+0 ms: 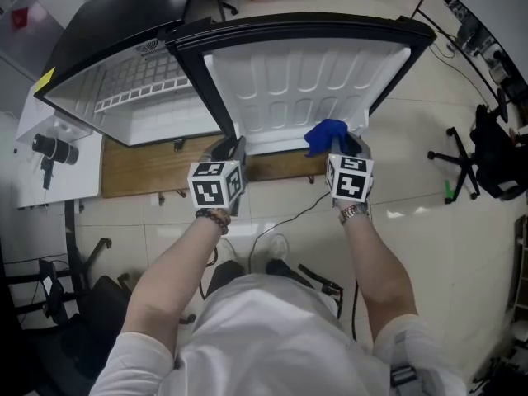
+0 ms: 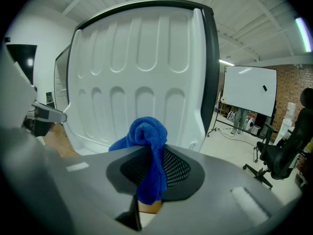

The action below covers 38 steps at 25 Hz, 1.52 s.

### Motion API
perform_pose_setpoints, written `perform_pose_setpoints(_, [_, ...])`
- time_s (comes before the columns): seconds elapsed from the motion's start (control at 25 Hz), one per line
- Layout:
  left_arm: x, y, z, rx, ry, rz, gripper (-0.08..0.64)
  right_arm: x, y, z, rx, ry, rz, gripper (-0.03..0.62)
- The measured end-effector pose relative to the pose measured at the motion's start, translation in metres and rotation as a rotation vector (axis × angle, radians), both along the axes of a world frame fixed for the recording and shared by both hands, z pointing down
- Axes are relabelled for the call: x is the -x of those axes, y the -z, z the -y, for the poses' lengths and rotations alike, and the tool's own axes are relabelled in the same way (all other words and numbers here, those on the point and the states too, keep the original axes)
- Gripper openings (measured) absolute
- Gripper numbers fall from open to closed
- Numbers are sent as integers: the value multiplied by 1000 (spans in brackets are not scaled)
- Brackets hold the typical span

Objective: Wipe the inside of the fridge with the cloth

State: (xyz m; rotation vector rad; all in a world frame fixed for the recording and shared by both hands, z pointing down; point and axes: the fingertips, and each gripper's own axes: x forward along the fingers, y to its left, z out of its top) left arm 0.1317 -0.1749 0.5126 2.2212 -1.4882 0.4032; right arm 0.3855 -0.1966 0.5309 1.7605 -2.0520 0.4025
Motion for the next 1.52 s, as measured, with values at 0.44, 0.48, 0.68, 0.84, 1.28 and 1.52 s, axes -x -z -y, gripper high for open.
perform_pose_setpoints(0.44, [0, 0, -1, 2, 13, 6, 74, -39, 4, 2, -3, -68, -9, 64])
perform_pose_setpoints(0.48, [0, 0, 0, 2, 14, 5, 74, -40, 4, 2, -4, -71, -8, 64])
perform_pose_setpoints(0.68, [-2, 0, 0, 7, 17, 2, 73, -40, 13, -1, -20, -56, 8, 64])
perform_pose_setpoints(0.84, [-3, -1, 0, 15, 6, -1, 74, -25, 36, -9, -64, -10, 39, 64])
perform_pose_setpoints(1.28, [17, 32, -16, -44, -21, -31, 74, 80, 123, -39, -200, 207, 136, 64])
perform_pose_setpoints(1.52, [59, 80, -39, -138, -24, -49, 74, 162, 164, -64, -247, 337, 180, 64])
